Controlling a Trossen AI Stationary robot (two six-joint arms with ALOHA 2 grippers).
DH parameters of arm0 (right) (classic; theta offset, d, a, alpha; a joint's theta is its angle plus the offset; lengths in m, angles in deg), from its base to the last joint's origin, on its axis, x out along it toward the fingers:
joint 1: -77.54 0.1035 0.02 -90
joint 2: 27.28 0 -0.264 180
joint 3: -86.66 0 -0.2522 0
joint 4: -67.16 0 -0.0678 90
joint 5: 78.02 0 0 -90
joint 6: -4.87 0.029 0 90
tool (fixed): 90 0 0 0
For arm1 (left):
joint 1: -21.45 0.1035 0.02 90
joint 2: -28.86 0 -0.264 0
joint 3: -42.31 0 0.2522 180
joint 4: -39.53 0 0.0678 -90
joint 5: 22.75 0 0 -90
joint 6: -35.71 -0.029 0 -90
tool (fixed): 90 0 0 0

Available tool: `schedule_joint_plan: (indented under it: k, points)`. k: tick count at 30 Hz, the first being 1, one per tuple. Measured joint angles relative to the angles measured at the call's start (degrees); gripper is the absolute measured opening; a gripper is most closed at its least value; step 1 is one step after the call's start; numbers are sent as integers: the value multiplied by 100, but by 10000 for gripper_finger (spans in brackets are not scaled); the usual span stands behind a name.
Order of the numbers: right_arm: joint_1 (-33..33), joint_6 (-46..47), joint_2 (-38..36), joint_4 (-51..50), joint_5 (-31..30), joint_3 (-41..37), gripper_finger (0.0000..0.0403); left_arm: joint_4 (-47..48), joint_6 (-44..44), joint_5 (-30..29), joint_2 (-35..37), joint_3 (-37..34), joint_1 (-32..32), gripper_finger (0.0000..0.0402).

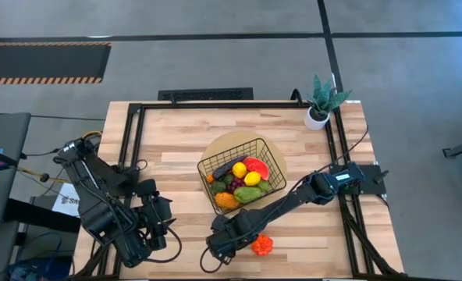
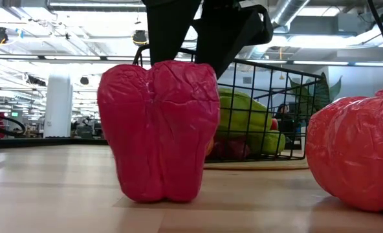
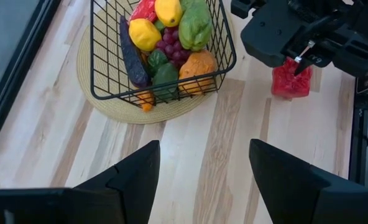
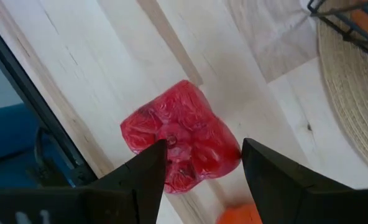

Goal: Build produce basket
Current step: Put the red bell pepper into the wire basket

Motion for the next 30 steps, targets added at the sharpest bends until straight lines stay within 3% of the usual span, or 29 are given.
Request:
schedule_joint_plan:
  k: [19,30]
  points:
    - [-2,-62,2,34,-4,0,186,0,-2,35,0,0,0,234]
    - [2,-297,470,238,197,48,52,0,2,103,0,0,0,234]
